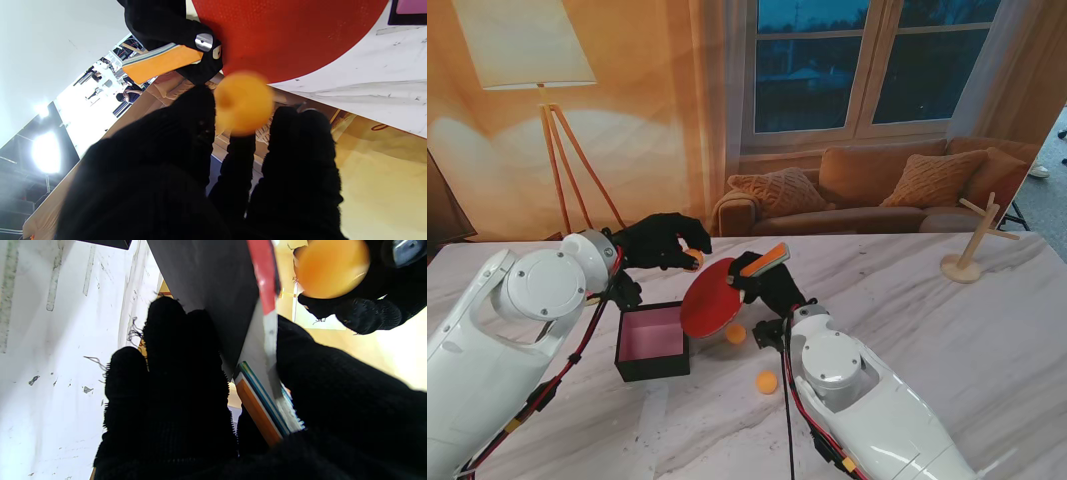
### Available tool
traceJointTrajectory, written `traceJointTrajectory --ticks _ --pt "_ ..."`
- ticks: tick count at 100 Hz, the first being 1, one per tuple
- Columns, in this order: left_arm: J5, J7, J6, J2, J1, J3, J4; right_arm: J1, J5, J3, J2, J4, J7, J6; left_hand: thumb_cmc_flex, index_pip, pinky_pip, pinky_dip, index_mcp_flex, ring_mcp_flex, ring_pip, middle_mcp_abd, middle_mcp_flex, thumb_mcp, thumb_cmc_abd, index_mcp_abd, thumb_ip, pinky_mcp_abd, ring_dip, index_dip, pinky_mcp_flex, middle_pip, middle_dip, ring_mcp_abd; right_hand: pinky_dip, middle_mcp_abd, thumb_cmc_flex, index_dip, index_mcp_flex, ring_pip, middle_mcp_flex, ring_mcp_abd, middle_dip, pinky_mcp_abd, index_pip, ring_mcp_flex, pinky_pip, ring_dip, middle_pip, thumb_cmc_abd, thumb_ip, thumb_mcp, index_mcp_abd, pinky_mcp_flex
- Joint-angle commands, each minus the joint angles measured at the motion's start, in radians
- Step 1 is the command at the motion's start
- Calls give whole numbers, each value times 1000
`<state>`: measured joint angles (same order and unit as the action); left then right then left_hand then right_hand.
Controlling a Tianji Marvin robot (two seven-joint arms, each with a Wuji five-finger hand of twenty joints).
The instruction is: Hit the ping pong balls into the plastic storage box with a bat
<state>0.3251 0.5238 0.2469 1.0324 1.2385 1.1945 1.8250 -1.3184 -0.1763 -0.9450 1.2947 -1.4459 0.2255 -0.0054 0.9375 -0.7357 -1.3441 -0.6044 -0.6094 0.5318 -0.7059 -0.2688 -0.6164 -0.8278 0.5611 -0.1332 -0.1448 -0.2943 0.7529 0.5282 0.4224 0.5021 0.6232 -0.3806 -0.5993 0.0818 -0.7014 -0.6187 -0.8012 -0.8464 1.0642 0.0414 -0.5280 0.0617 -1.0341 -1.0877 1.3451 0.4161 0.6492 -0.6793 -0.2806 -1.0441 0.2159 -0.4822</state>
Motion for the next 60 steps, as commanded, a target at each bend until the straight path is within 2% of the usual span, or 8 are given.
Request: traceJointTrajectory --ticks 1,17,47,60 --pt "-2 22 -11 -1 -2 -2 -5 1 -2 1 2 -3 -15 -4 -36 52 20 -30 -23 -29 51 25 49 26 -20 5 20 13 -40 -20 -49 -28 -46 -85 -14 -233 -148 -48 -153 46 21 -113 13 -36 -88 52 -8 13 11 100 34 -124 54 4" --pt "-7 33 -21 -4 0 3 -4 3 1 0 2 1 -15 -1 -99 135 46 -39 -28 -42 95 28 63 68 -49 6 29 -9 -78 -15 -75 -77 -90 -105 -15 -233 -149 -48 -153 46 21 -113 12 -35 -87 52 -8 13 11 100 34 -124 54 3" --pt "15 21 -25 -3 20 22 8 7 34 -8 -2 25 -16 6 -98 150 61 -39 -34 -55 102 30 67 78 -51 6 29 -5 -84 -5 -101 -84 -96 -86 -17 -229 -149 -49 -152 45 19 -109 12 -32 -86 54 -8 13 11 100 34 -125 51 6" --pt "11 28 -28 -4 18 19 5 0 55 -22 -8 17 -15 3 -109 166 79 -37 -24 -80 111 34 77 82 -69 -3 34 4 -85 -7 -143 -91 -99 -62 -18 -227 -150 -48 -152 44 19 -106 12 -31 -86 54 -7 13 11 99 34 -127 48 9"
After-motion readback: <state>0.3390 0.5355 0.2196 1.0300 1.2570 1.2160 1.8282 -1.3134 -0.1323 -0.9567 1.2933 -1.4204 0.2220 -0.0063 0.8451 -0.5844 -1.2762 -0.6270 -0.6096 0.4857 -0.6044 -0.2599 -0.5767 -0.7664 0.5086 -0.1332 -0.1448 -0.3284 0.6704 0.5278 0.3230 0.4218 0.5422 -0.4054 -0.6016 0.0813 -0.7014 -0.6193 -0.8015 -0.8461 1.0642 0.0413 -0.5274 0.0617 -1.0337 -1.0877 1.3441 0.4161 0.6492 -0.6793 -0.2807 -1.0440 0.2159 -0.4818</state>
